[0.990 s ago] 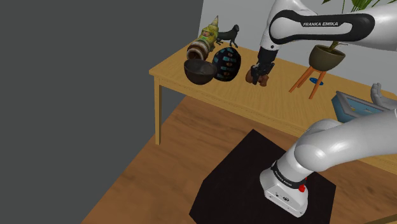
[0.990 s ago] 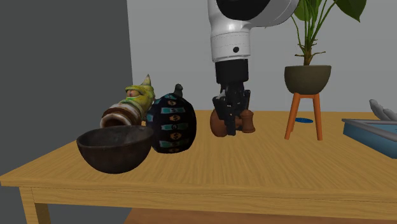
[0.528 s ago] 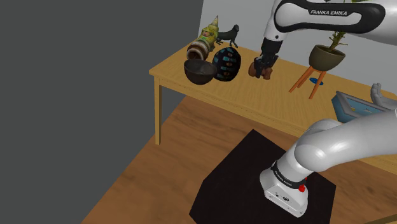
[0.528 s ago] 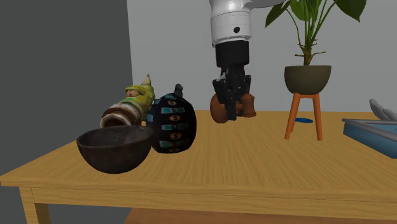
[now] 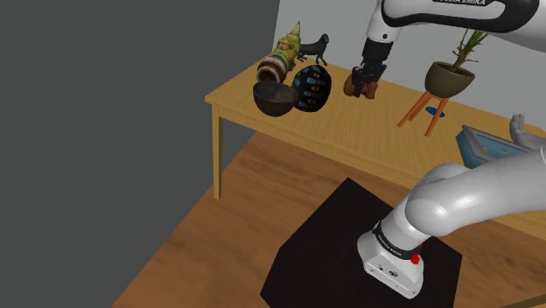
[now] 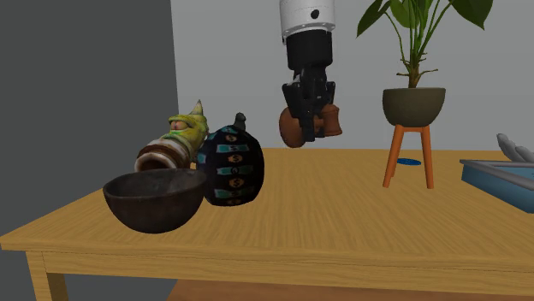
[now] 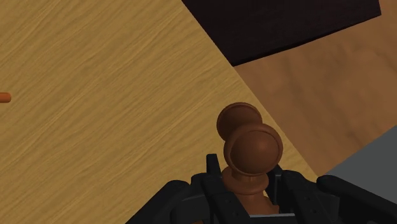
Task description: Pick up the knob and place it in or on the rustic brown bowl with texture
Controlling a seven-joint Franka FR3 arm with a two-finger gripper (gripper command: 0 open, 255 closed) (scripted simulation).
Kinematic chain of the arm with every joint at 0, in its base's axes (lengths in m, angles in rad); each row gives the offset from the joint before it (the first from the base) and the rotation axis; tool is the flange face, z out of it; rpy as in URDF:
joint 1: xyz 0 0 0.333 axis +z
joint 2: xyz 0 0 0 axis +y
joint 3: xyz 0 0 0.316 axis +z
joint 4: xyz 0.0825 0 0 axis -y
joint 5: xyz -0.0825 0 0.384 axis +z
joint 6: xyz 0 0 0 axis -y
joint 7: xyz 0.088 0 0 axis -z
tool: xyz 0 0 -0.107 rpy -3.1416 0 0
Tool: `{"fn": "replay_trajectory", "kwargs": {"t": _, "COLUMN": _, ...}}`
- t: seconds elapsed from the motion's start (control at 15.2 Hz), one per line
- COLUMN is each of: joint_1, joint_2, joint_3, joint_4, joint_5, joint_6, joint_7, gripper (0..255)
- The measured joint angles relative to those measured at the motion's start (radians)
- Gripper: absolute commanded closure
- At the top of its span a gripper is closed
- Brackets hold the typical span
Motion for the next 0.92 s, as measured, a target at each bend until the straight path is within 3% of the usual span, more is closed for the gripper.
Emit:
{"fn": "replay_trajectory", "kwargs": {"t": 0.53, "joint_1": 0.056, "joint_2": 0.23, "joint_3": 0.052, "joint_4": 0.186, "joint_5": 0.068, "joint_6": 0.031, "joint_7": 0.083, "gripper": 255}}
{"fn": "replay_trajectory", "kwargs": {"t": 0.92, "joint_1": 0.088, "joint_2": 0.441, "joint_3": 0.081, "joint_4": 0.398, "joint_5": 0.111, "joint_6": 0.025, "joint_7": 0.131, "gripper": 255}}
